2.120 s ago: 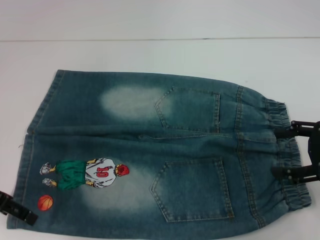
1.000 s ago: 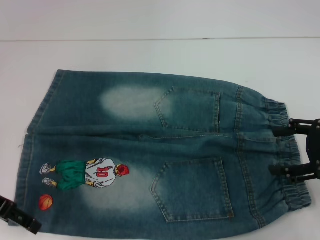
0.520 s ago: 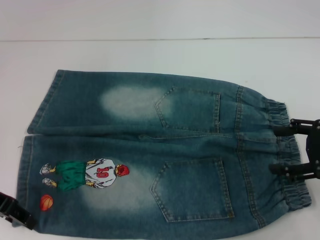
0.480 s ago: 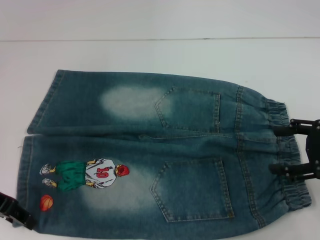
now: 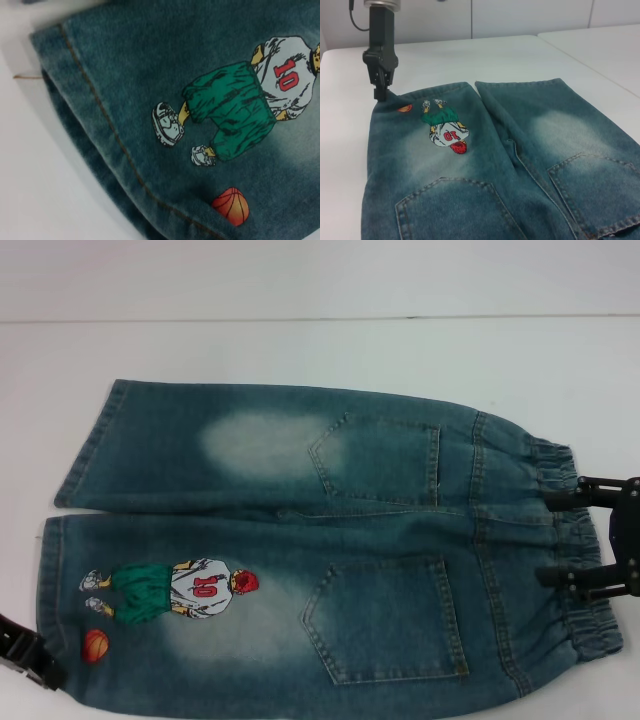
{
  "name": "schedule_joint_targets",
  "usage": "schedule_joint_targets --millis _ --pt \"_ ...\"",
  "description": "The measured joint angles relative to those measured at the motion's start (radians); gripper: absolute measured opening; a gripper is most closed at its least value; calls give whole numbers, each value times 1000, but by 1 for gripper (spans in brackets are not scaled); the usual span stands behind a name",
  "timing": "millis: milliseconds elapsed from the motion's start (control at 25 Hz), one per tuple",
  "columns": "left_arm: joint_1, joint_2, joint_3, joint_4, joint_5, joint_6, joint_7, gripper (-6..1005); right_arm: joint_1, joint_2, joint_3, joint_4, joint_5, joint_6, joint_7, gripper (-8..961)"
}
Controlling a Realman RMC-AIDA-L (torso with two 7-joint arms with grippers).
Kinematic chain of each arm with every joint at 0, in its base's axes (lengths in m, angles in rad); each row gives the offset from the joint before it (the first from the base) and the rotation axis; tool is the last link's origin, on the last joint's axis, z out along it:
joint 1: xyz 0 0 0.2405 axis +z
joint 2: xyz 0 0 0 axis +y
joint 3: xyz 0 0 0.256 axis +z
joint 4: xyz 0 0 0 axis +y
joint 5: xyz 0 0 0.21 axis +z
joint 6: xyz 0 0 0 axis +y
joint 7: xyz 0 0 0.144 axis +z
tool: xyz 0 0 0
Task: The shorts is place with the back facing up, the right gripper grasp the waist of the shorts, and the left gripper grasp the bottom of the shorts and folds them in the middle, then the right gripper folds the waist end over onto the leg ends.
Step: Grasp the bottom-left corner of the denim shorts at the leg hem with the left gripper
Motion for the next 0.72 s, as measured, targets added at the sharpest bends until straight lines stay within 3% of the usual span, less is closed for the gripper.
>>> schedule_joint_targets --millis 240,440,600,720 --pt "-16 -3 1 0 -1 3 -2 165 0 -2 1 -19 -5 0 72 924" --pt "-26 -3 7 0 0 6 -4 50 4 -12 0 -156 -114 -36 281 924" --pt "-27 -3 34 -1 1 0 -3 50 61 -16 0 -298 -308 -179 468 924" --pt "-29 -3 45 -2 1 -4 0 50 86 -17 -21 -321 -389 -202 526 919"
